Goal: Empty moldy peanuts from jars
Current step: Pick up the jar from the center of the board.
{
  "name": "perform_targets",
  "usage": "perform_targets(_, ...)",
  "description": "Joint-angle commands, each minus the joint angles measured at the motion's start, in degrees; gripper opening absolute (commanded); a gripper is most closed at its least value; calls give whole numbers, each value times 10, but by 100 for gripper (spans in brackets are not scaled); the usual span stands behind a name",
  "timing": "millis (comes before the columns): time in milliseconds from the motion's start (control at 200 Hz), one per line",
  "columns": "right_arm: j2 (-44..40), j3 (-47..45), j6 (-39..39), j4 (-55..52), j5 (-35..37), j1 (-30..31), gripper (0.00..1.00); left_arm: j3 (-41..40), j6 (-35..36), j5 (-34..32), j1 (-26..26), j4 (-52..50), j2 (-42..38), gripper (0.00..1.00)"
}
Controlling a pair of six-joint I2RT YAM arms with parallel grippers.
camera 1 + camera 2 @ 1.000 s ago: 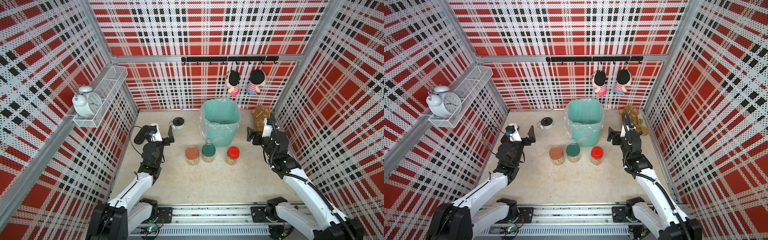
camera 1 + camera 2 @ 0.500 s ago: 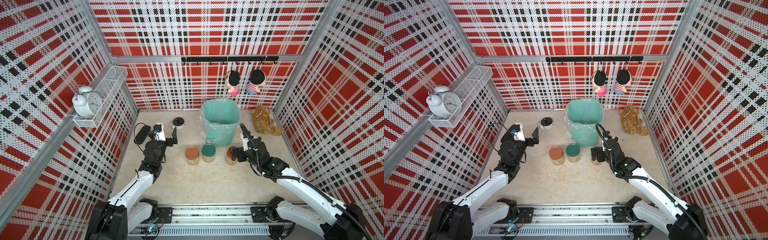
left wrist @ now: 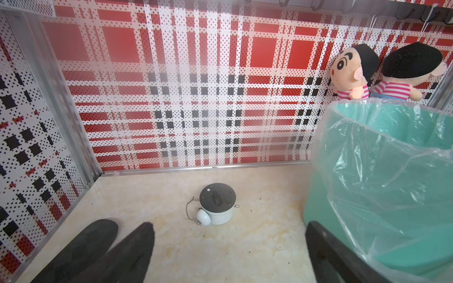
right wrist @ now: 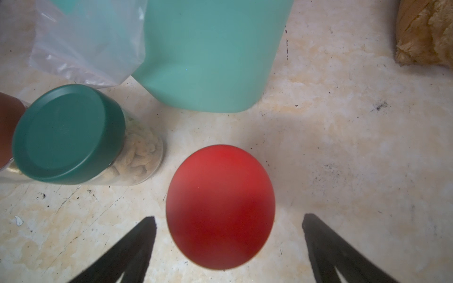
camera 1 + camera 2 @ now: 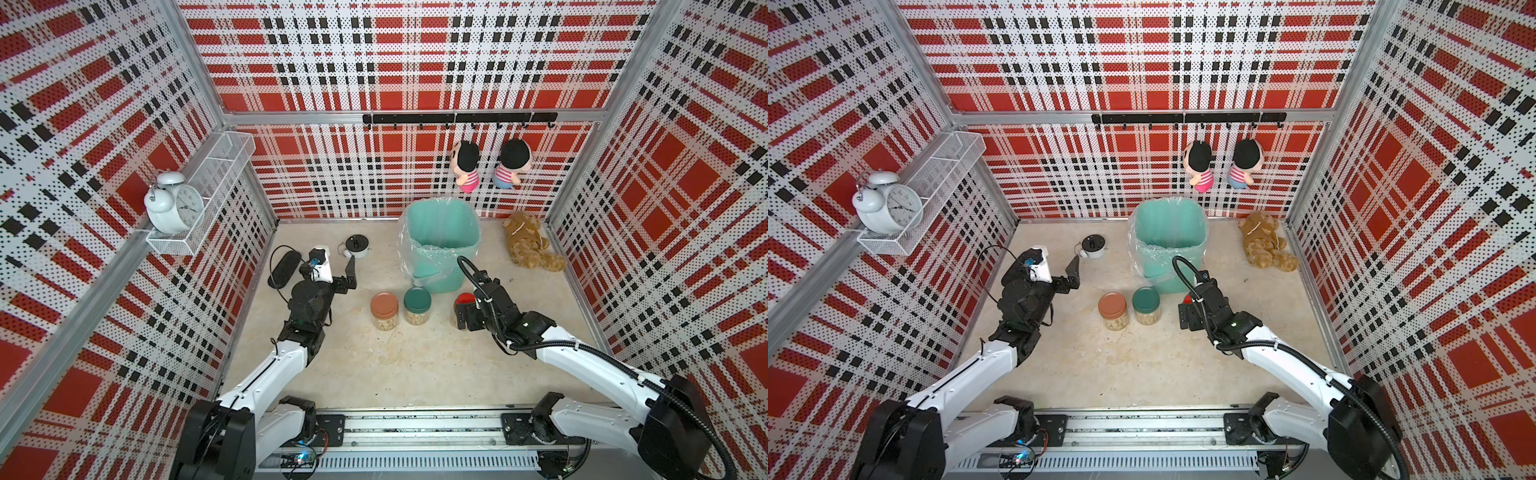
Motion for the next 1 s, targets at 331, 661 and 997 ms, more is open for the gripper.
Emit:
perform_targets(331, 26, 4, -1, 36, 11, 4, 88, -13, 0, 2, -3, 21, -10, 98)
perform_targets(661, 34, 2, 2, 39, 10, 4, 83, -11, -2, 2, -3, 22, -5, 98)
perform_targets(997, 39, -1, 11, 38, 8, 4, 85, -9, -3, 2, -3, 23, -2, 98)
